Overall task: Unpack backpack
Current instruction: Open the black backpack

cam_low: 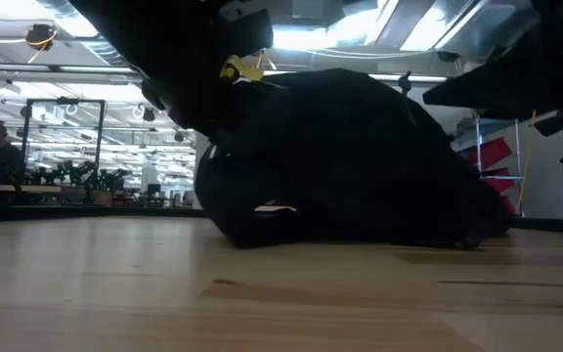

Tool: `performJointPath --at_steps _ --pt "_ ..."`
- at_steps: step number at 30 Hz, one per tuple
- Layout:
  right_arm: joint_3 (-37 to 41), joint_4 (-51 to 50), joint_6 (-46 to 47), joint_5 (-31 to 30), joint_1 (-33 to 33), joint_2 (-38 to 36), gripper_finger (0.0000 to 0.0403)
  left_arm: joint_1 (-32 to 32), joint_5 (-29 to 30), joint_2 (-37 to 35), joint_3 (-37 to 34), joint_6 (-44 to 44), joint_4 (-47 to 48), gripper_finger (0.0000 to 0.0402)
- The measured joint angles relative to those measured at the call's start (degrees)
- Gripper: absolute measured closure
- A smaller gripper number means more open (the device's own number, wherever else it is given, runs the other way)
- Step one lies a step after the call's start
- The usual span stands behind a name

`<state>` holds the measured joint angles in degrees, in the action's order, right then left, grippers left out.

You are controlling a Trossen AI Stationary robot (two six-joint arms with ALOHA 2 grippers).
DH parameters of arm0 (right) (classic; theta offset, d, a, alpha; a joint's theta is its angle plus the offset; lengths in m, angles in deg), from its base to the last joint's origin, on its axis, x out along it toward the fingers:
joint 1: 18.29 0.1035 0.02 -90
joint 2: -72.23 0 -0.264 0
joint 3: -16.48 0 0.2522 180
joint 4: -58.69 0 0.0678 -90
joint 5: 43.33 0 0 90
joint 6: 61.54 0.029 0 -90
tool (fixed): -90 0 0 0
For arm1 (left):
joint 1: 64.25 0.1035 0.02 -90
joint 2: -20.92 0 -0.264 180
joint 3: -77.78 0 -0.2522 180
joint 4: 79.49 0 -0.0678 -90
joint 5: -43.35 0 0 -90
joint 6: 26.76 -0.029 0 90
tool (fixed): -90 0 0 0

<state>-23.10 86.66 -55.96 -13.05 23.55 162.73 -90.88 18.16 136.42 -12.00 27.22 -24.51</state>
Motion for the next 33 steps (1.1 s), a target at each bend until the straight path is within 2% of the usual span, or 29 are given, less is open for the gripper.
performJointPath --at_steps 6,10,15,18,22,33 --pt "0.0 0.3 0.0 1.9 0.1 0.0 0.0196 0.0 -1.5 0.0 0.0 -0.5 -0.3 0.0256" --pt "0.0 0.4 0.0 3.8 0.1 0.0 0.0196 0.8 -6.4 0.0 0.0 -3.4 -1.5 0.0256" --pt "0.0 0.2 0.0 3.9 0.1 0.0 0.0196 1.6 -9.1 0.0 0.0 -8.9 -6.6 0.0256" --pt "0.0 0.2 0.0 4.0 0.1 0.0 0.0196 2.4 -13.0 0.0 0.0 -12.4 -9.8 0.0256" --pt "0.0 0.2 -0.1 6.8 0.1 0.0 0.0196 3.2 -16.7 0.0 0.0 -15.3 -12.8 0.0256" --pt "-0.1 0.1 -0.1 9.4 0.2 0.0 0.0196 4.7 -26.7 0.0 0.0 -22.7 -18.1 0.0256"
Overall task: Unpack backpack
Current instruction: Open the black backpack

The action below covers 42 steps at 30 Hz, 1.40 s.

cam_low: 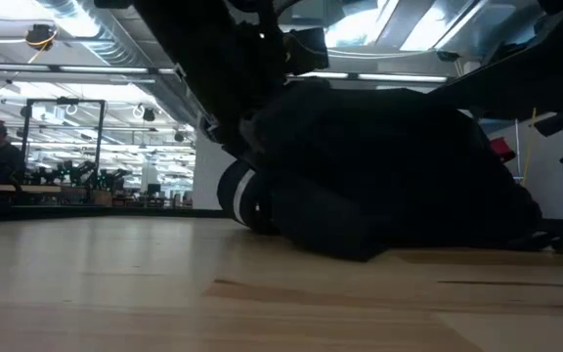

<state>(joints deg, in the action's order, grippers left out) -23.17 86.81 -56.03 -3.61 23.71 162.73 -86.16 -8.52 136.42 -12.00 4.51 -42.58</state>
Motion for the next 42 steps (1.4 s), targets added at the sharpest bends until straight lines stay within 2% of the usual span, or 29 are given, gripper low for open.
performJointPath --at_steps 11,17,21,26,34,38,42 --pt "0.0 0.0 0.0 1.9 0.0 0.0 0.0196 1.2 -5.3 -1.2 -1.2 -3.0 3.1 0.0261" --pt "0.0 0.0 0.0 1.9 0.0 0.0 0.0196 1.7 -5.5 -8.0 -7.8 -3.0 -3.8 0.0262" --pt "0.0 0.2 0.0 2.7 0.0 0.0 0.0196 1.9 -5.5 -12.1 -11.5 0.5 -3.9 0.0257" --pt "0.0 0.2 0.0 3.5 0.0 0.0 0.0196 1.9 -6.1 -14.6 -14.3 3.0 -4.5 0.0215" --pt "0.0 -0.4 0.0 3.5 0.0 0.0 0.0196 0.9 -7.5 -14.7 -14.3 0.8 -5.3 0.0104" --pt "0.0 -6.2 0.4 1.9 0.0 -0.9 0.0196 0.3 -7.9 -14.7 -14.3 -5.2 -7.6 0.0074" --pt "0.0 -12.0 0.7 -0.9 0.1 -4.5 0.0196 -2.3 -4.9 -14.7 -14.3 -14.1 -14.0 0.0069"
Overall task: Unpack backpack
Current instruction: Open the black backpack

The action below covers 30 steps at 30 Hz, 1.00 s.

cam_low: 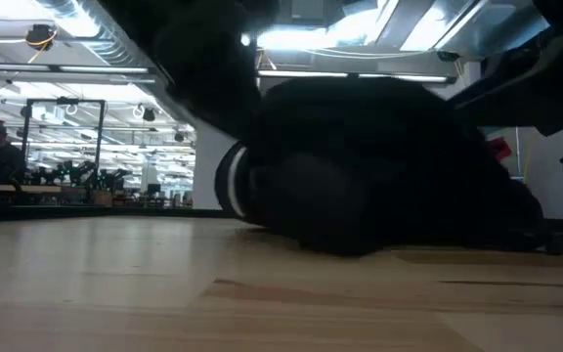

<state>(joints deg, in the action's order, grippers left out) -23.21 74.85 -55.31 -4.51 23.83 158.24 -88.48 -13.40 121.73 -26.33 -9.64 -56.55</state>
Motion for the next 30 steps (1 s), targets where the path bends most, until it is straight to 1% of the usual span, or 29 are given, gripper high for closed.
performJointPath --at_steps 3,5,10,12,13,16,18,20,22,24,26,30 --pt "0.0 -3.3 0.0 -1.3 1.0 -3.8 0.0196 -2.0 4.3 0.0 0.1 -5.5 -2.6 0.0069" --pt "0.0 -6.2 0.0 -2.7 2.2 -6.5 0.0196 -3.0 7.6 0.0 0.3 -7.3 -2.4 0.0068" --pt "0.0 -11.9 1.6 -5.4 5.7 -12.6 0.0196 -4.9 13.0 -1.0 0.6 -8.3 -2.1 0.0068" --pt "0.0 -13.0 2.6 -6.5 7.2 -14.3 0.0196 -5.6 14.6 -2.0 0.6 -8.2 -3.3 0.0068" --pt "0.0 -13.4 2.9 -7.3 8.0 -15.1 0.0196 -5.7 15.0 -2.3 0.6 -8.2 -4.9 0.0068" --pt "0.0 -13.6 3.0 -9.7 10.3 -16.6 0.0196 -5.3 17.2 -1.7 0.6 -9.8 -14.3 0.0068" --pt "0.0 -14.1 3.0 -10.7 12.0 -17.1 0.0196 -4.6 16.4 0.2 0.8 -13.4 -21.9 0.0068" --pt "0.0 -15.3 3.9 -11.8 13.6 -17.3 0.0196 -4.0 13.9 3.5 0.7 -18.4 -30.2 0.0068" --pt "0.0 -17.8 6.2 -12.7 15.1 -17.3 0.0196 -3.8 11.4 7.2 0.8 -22.4 -39.5 0.0068" --pt "0.0 -22.1 9.9 -12.7 16.5 -17.3 0.0196 -3.5 9.9 10.9 2.6 -25.4 -45.3 0.0069" --pt "0.0 -27.1 15.0 -12.6 17.5 -17.3 0.0196 -3.0 9.3 14.6 6.1 -27.9 -45.9 0.0069" --pt "0.0 -34.4 25.2 -12.3 18.0 -17.3 0.0196 -1.3 9.4 21.6 15.6 -32.7 -40.8 0.0069"
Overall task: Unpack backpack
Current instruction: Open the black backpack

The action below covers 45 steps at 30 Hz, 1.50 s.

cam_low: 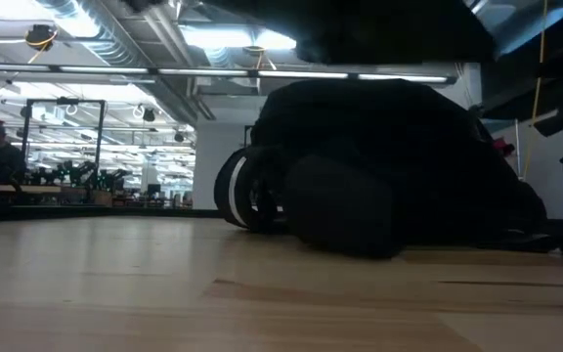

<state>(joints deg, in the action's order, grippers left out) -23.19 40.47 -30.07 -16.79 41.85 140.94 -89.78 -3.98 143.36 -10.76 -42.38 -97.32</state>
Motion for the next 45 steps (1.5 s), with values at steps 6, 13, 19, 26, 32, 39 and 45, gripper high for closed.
performJointPath --at_steps 6,13,19,26,32,39,45 --pt "0.0 -1.8 2.9 0.0 -0.1 0.0 0.0196 2.4 2.7 4.9 11.5 0.0 8.6 0.0069" --pt "0.0 -2.1 2.8 0.0 -0.2 0.0 0.0196 3.3 2.9 5.9 12.6 -5.7 12.3 0.011" --pt "0.0 -2.1 2.8 -0.6 -0.2 0.0 0.0196 3.1 2.5 8.0 12.6 -12.8 11.2 0.0164" --pt "0.0 -2.1 2.7 -1.4 -0.2 0.0 0.0196 4.0 3.8 9.6 12.6 -14.3 11.0 0.0239" --pt "0.0 -2.1 2.7 -1.5 -0.2 0.0 0.0196 5.1 4.2 9.6 12.6 -13.4 11.3 0.0294" --pt "0.0 -2.1 2.7 -1.7 -0.2 0.0 0.0196 5.4 2.8 9.6 12.6 -14.4 12.3 0.0355" --pt "0.0 -2.1 2.7 -1.7 -0.2 0.0 0.0196 5.5 3.2 9.6 12.6 -14.1 13.2 0.039"
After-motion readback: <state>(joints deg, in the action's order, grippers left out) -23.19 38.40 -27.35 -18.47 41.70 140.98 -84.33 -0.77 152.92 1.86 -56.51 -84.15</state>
